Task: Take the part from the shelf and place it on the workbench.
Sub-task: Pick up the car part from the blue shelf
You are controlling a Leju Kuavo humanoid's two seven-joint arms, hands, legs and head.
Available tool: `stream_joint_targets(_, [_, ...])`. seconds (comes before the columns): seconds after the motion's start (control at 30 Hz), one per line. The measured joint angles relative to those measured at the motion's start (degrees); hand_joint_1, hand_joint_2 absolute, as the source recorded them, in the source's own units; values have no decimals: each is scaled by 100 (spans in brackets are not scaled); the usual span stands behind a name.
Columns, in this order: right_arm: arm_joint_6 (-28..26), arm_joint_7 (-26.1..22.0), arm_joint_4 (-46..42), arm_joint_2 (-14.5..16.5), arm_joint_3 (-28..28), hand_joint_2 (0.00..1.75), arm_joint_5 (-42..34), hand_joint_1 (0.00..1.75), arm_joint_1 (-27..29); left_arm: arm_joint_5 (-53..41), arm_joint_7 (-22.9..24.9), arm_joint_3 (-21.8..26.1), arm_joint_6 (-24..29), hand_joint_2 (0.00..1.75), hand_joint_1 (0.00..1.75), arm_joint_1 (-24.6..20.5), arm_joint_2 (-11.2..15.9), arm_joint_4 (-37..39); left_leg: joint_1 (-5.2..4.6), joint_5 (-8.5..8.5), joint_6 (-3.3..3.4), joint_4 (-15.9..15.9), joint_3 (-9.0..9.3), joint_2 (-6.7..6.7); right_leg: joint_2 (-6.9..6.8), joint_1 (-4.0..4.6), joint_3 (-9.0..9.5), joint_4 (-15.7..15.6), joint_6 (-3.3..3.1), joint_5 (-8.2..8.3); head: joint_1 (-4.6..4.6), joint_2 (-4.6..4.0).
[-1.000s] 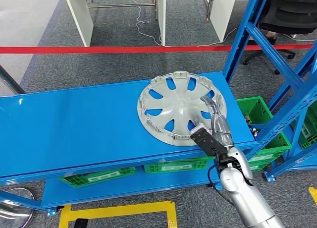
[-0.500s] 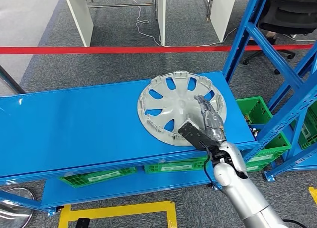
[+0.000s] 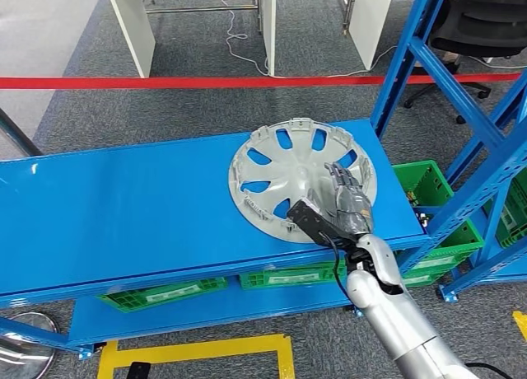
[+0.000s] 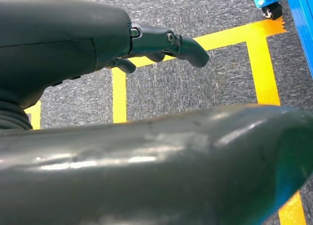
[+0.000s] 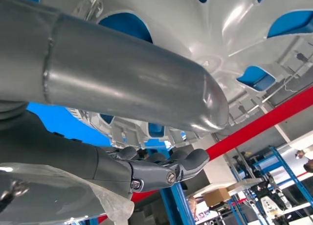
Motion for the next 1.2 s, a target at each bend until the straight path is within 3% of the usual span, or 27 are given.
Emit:
stream_joint_targets(0.1, [38,4,65,1,11,175,33,0,-16,-4,7,0,-3,0,0,-1,0,0,0,0,0,0,-1,0,0,0,0,0,0,0,1,0])
stream_joint_targets(0.6, [348,-231,337,99,572,175,412,0,-224,-80,37,-1,-39,0,0,-42,-6,0,1,0,0,0,-2,0,0,1,-2,0,0,0,0,0])
stream_joint_targets(1.2, [247,-178,116,161,1274,175,798,0,-222,-78,40,2,-31,0,0,-46,-32,0,1,0,0,0,-3,0,1,1,-4,0,0,0,1,0])
